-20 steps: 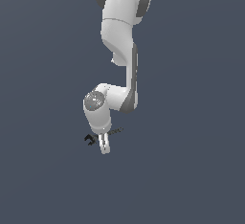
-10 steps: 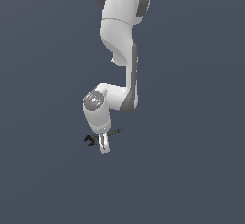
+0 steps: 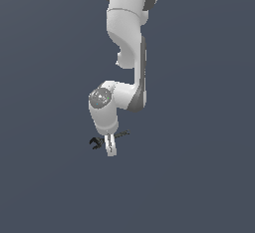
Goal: Pick up the object and move it to a goal position.
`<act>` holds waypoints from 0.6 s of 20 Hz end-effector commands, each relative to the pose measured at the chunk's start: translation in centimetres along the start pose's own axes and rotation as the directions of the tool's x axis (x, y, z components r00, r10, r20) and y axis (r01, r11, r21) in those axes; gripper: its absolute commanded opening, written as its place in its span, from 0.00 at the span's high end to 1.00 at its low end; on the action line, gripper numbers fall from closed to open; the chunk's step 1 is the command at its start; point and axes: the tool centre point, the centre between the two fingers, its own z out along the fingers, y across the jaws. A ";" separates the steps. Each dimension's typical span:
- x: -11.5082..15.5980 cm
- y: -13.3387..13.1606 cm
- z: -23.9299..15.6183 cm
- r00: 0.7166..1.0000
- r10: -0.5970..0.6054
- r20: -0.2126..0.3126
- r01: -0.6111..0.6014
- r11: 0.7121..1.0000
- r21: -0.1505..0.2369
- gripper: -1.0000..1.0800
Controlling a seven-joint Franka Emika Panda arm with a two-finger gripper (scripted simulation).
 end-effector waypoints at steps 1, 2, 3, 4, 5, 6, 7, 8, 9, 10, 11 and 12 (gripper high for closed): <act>-0.7 0.1 -1.4 1.000 0.000 0.000 0.000 1.000 0.002 1.00; -1.0 0.2 -2.1 1.000 0.000 0.000 0.000 1.000 0.002 1.00; -1.4 0.2 -2.8 1.000 0.000 0.000 0.000 1.000 0.002 1.00; -1.7 0.3 -3.6 1.000 0.000 0.001 0.000 1.000 0.002 1.00; -2.1 0.4 -4.5 1.000 0.000 0.001 0.000 1.000 0.002 1.00; -2.6 0.5 -5.4 1.000 0.000 0.001 0.000 1.000 0.002 1.00; -3.0 0.6 -6.3 1.000 0.000 0.001 0.000 1.000 0.002 1.00; -3.5 0.7 -7.4 1.000 0.000 0.001 0.000 1.000 0.002 1.00; -4.0 0.8 -8.4 1.000 0.000 0.002 0.000 1.000 0.002 1.00; -4.5 0.9 -9.5 1.000 0.000 0.002 0.000 1.000 0.002 1.00; -5.0 1.0 -10.6 1.000 0.000 0.002 0.000 1.000 0.002 1.00; -5.5 1.2 -11.7 1.000 0.000 0.002 0.000 1.000 0.002 1.00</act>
